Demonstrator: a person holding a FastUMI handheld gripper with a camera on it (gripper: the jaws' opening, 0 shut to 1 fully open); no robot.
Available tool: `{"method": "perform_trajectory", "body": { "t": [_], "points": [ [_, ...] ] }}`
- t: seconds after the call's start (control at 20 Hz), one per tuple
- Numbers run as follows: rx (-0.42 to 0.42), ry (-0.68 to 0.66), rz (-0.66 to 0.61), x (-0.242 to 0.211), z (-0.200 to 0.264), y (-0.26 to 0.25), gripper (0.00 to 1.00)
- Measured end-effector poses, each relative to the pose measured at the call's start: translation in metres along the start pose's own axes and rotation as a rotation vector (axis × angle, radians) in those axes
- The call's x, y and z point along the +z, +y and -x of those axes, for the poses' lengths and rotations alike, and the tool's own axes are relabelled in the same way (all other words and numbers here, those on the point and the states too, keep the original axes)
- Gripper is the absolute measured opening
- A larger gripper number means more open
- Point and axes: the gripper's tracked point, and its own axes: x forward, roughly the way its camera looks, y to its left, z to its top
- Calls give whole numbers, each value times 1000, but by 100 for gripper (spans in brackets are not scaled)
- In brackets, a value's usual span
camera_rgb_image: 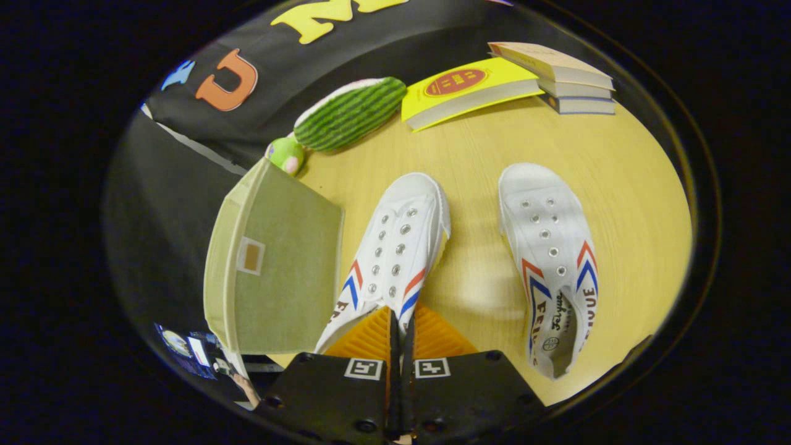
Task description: Open the storage box then place both shoes into the box .Put the left shoe in first, then the right shoe, with the right side of both shoes facing outward in a uniform manner.
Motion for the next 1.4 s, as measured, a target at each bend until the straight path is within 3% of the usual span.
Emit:
{"method": "perform_trajectory", "body": {
  "t": [0.3, 0.65, 1.0, 1.4],
  "points": [
    [38, -110, 69, 36, 45, 84, 6],
    [135, -185, 83, 31, 69, 192, 6],
    [201, -185, 52, 2, 29, 259, 6],
    [163, -176, 102, -19, -31, 285, 5]
  ]
}}
